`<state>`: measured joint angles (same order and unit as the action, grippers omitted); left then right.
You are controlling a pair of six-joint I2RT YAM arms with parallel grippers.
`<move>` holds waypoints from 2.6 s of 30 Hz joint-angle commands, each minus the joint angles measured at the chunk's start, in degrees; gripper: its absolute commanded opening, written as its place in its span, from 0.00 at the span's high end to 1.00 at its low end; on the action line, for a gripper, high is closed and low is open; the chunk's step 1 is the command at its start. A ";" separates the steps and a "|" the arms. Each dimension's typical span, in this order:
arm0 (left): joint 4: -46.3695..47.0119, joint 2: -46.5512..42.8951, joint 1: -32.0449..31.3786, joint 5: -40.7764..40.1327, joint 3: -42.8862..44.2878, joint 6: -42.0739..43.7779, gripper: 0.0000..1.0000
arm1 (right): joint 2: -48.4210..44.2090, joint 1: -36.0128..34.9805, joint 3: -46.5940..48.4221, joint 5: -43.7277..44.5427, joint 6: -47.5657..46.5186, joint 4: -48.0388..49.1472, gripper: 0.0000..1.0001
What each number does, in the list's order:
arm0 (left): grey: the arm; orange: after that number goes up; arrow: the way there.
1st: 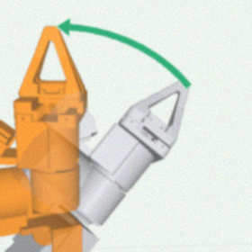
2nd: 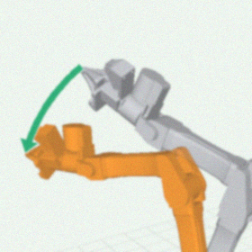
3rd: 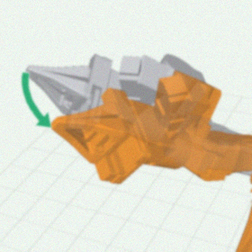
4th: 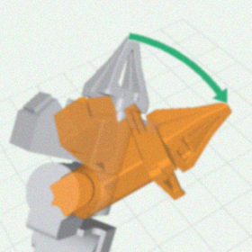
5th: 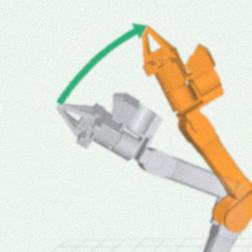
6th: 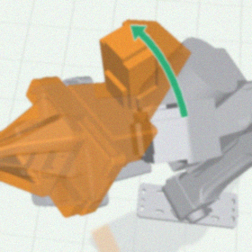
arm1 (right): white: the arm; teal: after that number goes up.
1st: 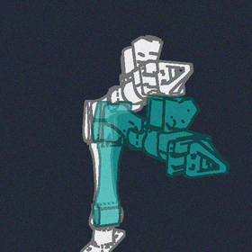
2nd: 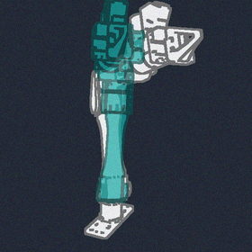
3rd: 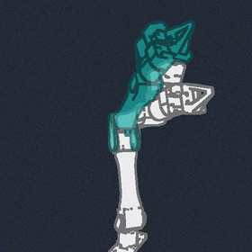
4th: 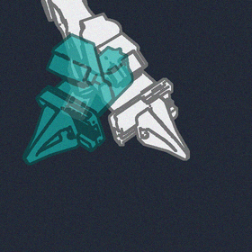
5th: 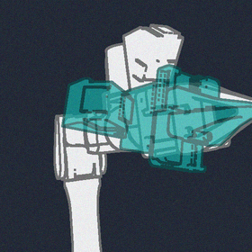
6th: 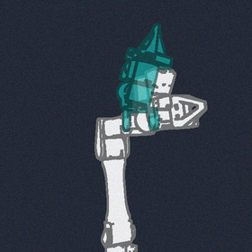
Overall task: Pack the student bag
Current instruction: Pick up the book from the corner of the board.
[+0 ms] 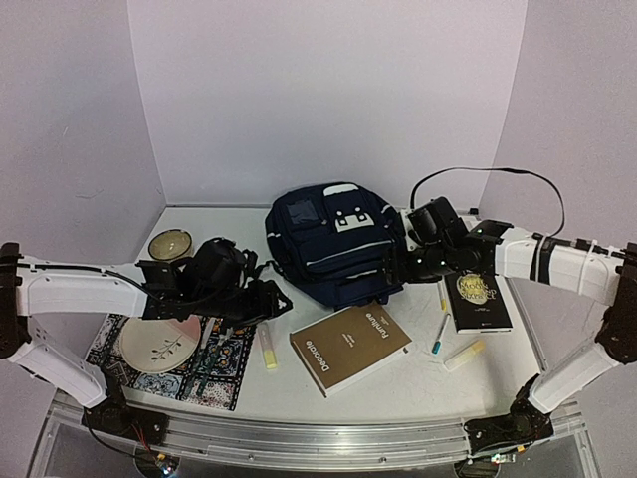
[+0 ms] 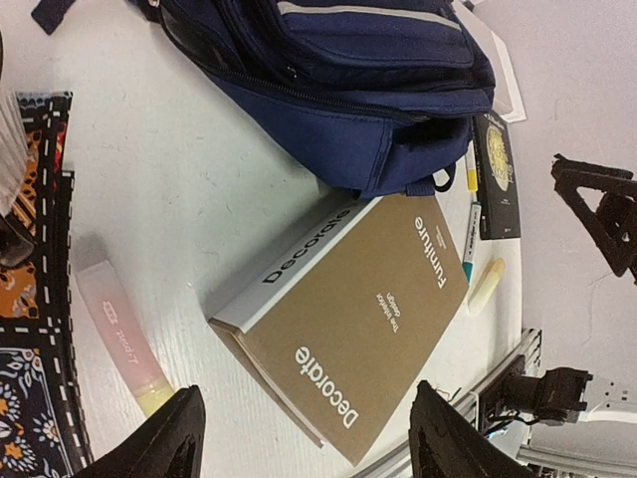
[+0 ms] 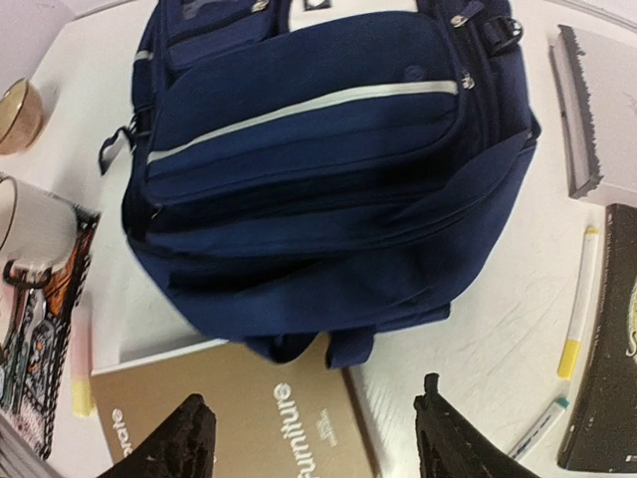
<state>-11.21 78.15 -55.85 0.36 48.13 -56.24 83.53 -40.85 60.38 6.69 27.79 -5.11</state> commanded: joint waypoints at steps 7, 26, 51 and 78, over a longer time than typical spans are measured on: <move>15.33 6.53 -5.04 -3.10 -4.79 -15.89 0.34 | 0.80 -1.61 0.40 -4.86 -0.54 -6.40 0.20; 20.53 17.85 -6.99 -2.19 -4.05 -20.35 0.62 | 4.72 -2.23 0.44 -5.51 -0.77 -5.17 0.16; 19.93 1.08 -6.99 -7.47 -7.14 -22.59 1.00 | -3.81 -6.89 -4.30 -5.83 -5.02 -1.94 0.10; 18.24 -0.57 -6.99 -7.18 -3.37 -19.72 1.00 | 5.43 -46.07 -4.66 30.17 -29.05 2.83 0.02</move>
<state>5.45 79.00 -62.85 -4.73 40.93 -77.61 84.91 -83.25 55.37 24.30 6.74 -3.93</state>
